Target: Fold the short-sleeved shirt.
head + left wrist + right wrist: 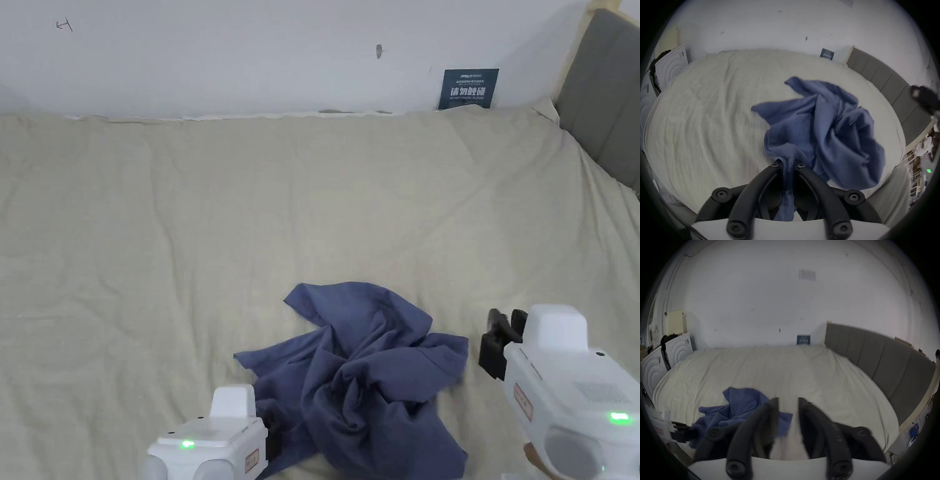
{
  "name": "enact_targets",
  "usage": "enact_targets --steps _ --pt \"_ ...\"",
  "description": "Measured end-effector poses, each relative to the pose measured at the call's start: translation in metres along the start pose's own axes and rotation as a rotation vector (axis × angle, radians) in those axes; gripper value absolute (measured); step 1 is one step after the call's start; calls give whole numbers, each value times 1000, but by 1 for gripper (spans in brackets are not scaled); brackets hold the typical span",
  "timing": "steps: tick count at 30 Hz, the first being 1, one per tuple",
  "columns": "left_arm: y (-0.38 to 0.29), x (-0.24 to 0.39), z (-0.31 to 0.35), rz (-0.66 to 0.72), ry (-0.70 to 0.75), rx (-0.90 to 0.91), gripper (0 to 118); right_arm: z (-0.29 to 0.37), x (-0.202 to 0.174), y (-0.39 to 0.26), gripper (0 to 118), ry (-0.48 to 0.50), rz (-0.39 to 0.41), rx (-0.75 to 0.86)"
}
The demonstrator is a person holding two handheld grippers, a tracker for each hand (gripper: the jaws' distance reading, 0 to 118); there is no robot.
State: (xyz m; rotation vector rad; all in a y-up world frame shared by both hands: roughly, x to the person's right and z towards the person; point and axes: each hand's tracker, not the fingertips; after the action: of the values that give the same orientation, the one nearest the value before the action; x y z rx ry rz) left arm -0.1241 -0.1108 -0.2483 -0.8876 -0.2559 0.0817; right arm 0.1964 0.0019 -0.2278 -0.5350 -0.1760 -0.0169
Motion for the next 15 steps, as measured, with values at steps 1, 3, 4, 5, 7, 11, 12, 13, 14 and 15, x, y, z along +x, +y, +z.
enact_targets --steps 1,3,4,5,7,11,12,13,14,15 --pt "3 -1 7 17 -19 19 12 -17 1 1 52 20 -5 -51" --pt "8 -5 15 46 -58 45 12 -54 8 -2 85 31 -27 -137" --pt "10 -7 19 54 -69 53 12 -73 9 -4 104 37 -42 -189" --pt "12 -8 19 57 -69 57 12 -87 9 -7 110 33 -55 -222" --pt "14 -11 22 56 -82 64 12 -118 10 -15 108 56 -57 -285" --pt "14 -14 20 43 -91 56 12 -157 -4 -31 77 53 -19 -428" --pt "14 -15 19 41 -92 53 12 -162 -6 -36 65 53 -15 -452" --pt "14 -15 18 43 -94 51 12 -167 -8 -40 48 57 -15 -485" --pt "14 -16 18 45 -94 48 12 -168 -10 -43 38 70 -17 -510" --pt "14 -18 19 49 -95 46 12 -161 -12 -44 29 79 -17 -495"
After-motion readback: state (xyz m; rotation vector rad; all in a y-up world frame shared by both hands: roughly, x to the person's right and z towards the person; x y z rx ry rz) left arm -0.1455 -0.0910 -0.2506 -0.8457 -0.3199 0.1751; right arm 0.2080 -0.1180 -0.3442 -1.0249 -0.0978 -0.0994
